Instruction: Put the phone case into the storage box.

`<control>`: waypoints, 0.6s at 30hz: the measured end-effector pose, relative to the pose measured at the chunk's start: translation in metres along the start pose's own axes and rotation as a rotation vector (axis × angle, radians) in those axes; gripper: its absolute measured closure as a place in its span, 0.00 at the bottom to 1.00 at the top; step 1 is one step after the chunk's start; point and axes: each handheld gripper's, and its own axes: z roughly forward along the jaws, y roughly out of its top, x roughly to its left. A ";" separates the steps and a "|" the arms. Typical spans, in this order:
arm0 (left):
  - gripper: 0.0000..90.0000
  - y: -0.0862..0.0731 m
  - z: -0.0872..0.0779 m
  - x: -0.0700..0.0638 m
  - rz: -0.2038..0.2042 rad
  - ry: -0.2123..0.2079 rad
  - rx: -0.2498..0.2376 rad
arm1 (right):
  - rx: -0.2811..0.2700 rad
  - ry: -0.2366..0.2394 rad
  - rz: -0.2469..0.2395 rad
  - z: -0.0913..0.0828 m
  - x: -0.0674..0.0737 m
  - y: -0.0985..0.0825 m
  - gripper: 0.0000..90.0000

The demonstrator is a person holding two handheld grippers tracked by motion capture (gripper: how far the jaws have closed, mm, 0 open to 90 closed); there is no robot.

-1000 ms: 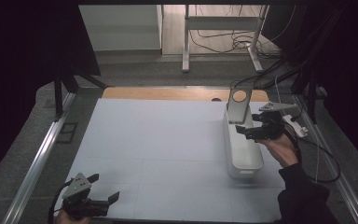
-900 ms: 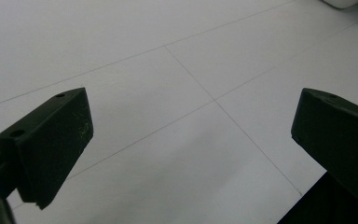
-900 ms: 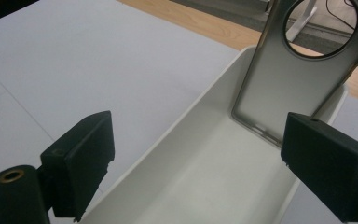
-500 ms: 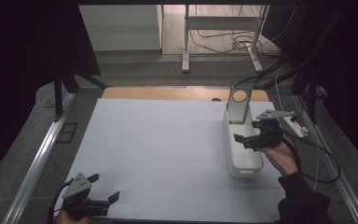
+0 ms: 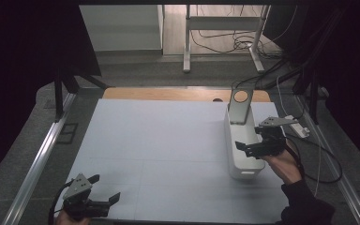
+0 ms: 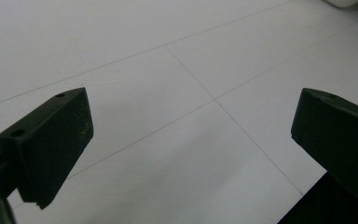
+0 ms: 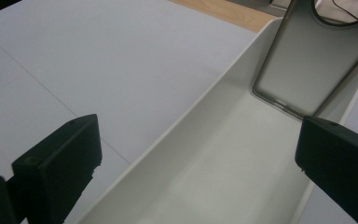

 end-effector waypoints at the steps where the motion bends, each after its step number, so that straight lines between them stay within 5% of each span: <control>1: 0.00 0.000 0.000 0.000 0.000 0.000 0.001 | 0.000 -0.001 0.000 0.000 0.001 -0.001 0.01; 18: 0.00 0.000 0.000 0.000 0.000 0.002 0.003 | 0.004 -0.003 -0.006 -0.010 0.014 -0.017 0.00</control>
